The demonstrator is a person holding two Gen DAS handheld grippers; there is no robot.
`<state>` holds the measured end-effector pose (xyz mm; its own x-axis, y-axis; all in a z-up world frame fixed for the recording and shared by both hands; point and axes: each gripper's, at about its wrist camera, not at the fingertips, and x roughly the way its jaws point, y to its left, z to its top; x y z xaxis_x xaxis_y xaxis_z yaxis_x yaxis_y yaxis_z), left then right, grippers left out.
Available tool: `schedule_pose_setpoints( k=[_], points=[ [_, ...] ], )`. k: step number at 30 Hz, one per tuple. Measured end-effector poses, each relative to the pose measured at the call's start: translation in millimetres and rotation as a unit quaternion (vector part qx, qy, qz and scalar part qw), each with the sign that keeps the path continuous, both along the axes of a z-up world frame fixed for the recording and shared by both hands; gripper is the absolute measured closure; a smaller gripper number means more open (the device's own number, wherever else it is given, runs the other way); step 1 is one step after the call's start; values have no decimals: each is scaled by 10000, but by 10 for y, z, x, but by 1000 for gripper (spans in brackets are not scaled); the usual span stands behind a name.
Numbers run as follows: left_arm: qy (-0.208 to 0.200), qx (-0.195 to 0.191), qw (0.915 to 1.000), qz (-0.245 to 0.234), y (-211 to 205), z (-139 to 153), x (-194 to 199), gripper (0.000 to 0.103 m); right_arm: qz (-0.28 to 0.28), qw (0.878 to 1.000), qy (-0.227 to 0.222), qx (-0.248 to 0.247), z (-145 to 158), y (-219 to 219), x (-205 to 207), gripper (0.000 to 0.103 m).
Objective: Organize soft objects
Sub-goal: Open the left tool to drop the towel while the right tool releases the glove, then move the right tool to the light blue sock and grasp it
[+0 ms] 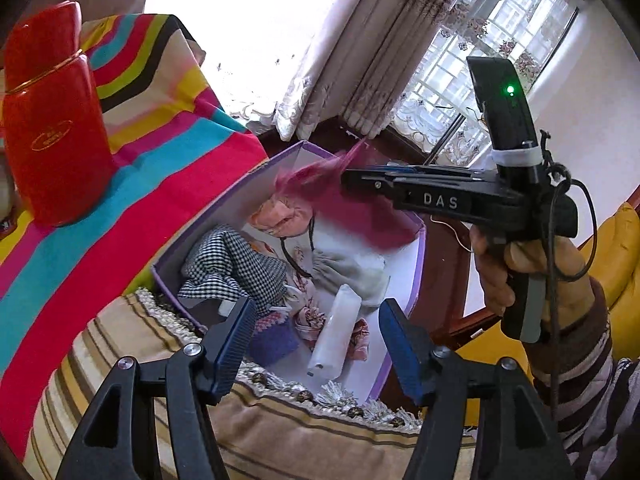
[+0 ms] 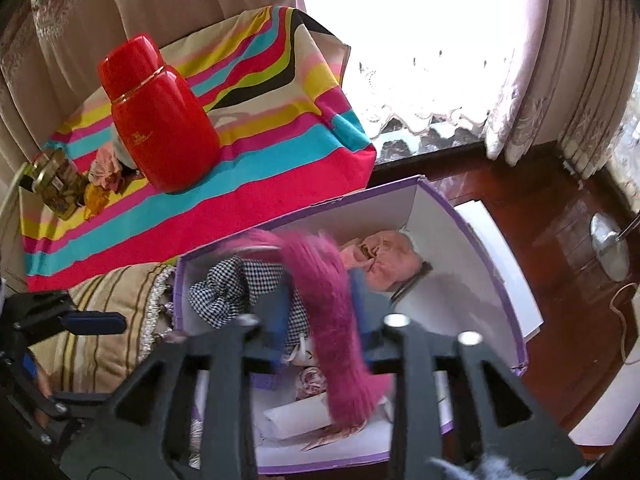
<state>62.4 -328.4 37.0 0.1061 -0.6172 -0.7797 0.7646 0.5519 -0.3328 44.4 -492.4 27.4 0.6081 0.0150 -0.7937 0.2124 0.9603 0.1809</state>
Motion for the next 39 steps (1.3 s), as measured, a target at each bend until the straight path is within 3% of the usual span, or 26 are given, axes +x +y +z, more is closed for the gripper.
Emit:
schedule_pose_setpoints(
  k=[3,16,30,39],
  points=[
    [-24,-25,10000,71,59,17,18,38,-15,9995,-46,-317,43,80,3,42],
    [-73,-105,9982,594,471,68,159,38,123,9946,-107,-1020,158,445,97,41],
    [-62,-159,9922,1234,1034,35,348,38,603,9930,-38,-1014,144,873,272,38],
    [-28,-141,9847,1736,1533,-4,507,38,1201,9888,51,-884,72,1389,459,38]
  ],
)
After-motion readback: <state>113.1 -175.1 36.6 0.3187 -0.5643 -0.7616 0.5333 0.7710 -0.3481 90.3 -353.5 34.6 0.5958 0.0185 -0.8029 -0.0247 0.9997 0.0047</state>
